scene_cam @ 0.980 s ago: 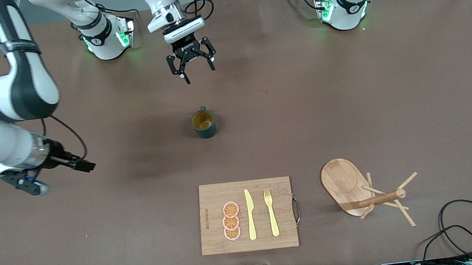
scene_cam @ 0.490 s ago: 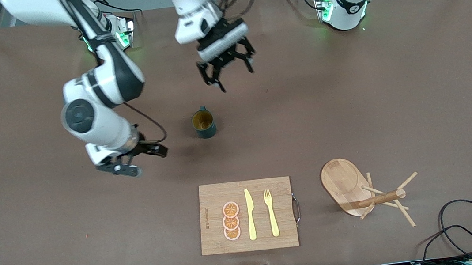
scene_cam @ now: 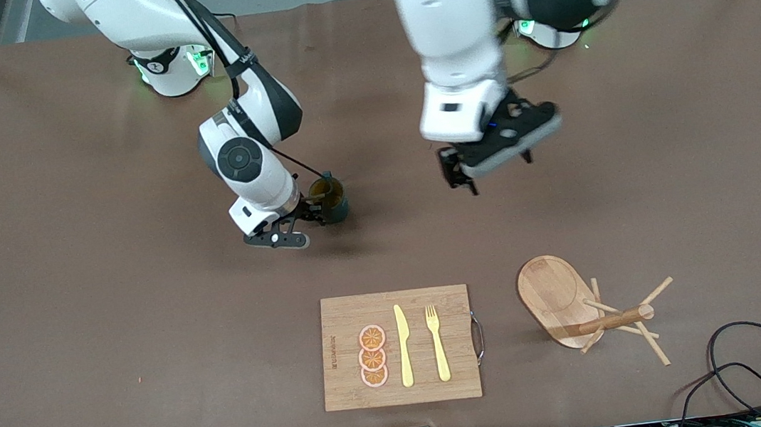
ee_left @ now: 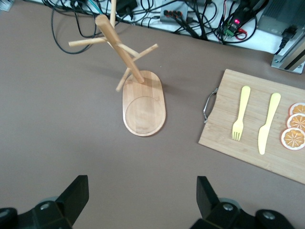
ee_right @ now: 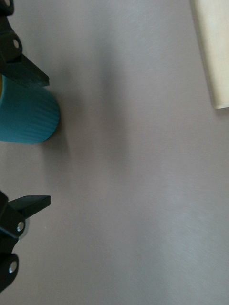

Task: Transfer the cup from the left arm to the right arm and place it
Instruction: 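Open the left gripper and lift away while the right gripper reaches the mug, then grasp the teal mug rim with the right gripper while the left gripper withdraws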

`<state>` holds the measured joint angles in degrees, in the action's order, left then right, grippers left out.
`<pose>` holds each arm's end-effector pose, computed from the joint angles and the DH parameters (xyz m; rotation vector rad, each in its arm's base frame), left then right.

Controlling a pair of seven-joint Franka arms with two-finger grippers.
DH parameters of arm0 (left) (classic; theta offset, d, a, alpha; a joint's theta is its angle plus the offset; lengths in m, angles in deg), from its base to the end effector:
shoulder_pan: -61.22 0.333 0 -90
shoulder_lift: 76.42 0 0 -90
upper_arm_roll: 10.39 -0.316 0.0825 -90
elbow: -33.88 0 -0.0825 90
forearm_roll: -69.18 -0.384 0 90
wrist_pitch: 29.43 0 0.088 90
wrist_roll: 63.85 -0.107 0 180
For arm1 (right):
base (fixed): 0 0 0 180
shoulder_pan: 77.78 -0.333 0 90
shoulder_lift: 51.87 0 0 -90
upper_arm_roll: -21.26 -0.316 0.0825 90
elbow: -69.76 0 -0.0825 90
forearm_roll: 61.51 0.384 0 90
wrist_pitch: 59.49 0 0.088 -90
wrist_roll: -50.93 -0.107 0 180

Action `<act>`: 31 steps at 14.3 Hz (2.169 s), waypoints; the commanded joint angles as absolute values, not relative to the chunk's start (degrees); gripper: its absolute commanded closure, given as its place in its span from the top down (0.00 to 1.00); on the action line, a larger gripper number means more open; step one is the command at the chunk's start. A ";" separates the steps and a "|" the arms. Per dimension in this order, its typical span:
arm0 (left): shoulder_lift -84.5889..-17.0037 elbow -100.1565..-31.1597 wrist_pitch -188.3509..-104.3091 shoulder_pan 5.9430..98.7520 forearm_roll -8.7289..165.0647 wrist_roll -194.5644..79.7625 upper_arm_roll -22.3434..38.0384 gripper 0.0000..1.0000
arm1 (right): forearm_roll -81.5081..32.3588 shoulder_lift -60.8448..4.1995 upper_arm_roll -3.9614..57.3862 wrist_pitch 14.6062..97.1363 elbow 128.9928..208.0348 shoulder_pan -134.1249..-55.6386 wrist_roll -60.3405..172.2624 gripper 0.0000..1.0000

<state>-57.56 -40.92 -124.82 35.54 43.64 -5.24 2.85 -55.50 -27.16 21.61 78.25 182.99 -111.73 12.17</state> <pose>0.5545 -0.3604 0.5701 -2.8542 -0.4656 -0.4431 0.5103 0.3400 0.2485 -3.0773 0.2580 0.0661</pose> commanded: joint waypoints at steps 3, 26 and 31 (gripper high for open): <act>-63.58 -41.62 -122.87 49.06 52.90 -25.94 3.06 1.00 | -54.30 -34.02 22.14 76.06 187.71 -113.64 11.73 1.00; -76.31 -49.59 -114.15 66.60 61.97 -59.55 -1.50 1.00 | -54.30 -31.92 22.32 84.74 193.07 -116.19 7.86 0.57; -76.95 -51.55 -113.72 59.02 66.71 -59.63 -10.66 1.00 | -54.39 -32.62 22.40 83.78 193.15 -114.27 8.47 0.01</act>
<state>-75.30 -49.23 -113.67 59.81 65.20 -59.06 -9.60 -55.50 -31.37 22.31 84.06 192.42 -115.30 8.33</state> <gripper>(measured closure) 0.000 0.744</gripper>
